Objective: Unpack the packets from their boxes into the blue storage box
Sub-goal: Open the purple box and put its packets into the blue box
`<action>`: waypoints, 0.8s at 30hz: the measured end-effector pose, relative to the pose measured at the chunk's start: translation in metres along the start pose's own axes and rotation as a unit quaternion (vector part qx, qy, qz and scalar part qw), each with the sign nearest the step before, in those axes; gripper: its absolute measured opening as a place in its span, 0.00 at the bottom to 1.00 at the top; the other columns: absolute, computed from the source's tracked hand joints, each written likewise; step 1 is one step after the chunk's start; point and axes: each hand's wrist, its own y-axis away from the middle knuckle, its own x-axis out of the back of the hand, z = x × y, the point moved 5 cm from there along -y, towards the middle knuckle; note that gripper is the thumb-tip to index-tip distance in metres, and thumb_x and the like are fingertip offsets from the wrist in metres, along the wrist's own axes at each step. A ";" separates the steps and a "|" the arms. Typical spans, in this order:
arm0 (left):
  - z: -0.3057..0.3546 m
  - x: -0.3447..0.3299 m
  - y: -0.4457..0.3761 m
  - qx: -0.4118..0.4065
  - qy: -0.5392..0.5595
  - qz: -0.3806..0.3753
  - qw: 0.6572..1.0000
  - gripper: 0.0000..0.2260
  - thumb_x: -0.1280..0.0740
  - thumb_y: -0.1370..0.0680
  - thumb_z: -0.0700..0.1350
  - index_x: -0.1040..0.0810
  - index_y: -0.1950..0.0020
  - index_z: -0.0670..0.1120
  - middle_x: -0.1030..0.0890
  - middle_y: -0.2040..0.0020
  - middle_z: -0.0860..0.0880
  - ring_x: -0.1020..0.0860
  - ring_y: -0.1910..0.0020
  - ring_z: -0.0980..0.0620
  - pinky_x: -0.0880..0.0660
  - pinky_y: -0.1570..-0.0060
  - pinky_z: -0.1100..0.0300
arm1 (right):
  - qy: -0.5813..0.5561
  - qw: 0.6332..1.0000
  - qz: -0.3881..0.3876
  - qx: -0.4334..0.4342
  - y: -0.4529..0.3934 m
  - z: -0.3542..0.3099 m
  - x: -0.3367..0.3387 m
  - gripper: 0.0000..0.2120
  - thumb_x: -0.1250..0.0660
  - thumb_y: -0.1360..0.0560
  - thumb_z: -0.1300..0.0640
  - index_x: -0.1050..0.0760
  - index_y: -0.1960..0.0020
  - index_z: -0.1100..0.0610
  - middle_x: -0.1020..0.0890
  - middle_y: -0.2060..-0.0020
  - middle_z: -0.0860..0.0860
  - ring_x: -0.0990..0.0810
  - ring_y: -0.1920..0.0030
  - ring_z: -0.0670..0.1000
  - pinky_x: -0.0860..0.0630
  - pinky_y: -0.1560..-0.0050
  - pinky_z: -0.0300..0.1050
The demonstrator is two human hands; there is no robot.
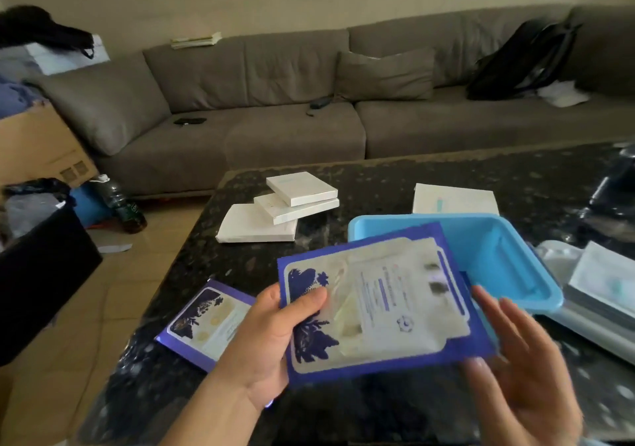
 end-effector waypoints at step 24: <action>0.012 -0.051 -0.041 -0.050 -0.174 -0.064 0.981 0.14 0.28 0.31 0.37 0.16 0.45 0.43 0.15 0.47 0.40 0.16 0.47 0.39 0.18 0.49 0.46 | 0.290 0.939 -0.117 -0.146 -0.056 -0.035 -0.004 0.17 0.20 0.37 0.61 0.17 0.49 0.57 0.14 0.54 0.59 0.14 0.54 0.60 0.18 0.56 0.48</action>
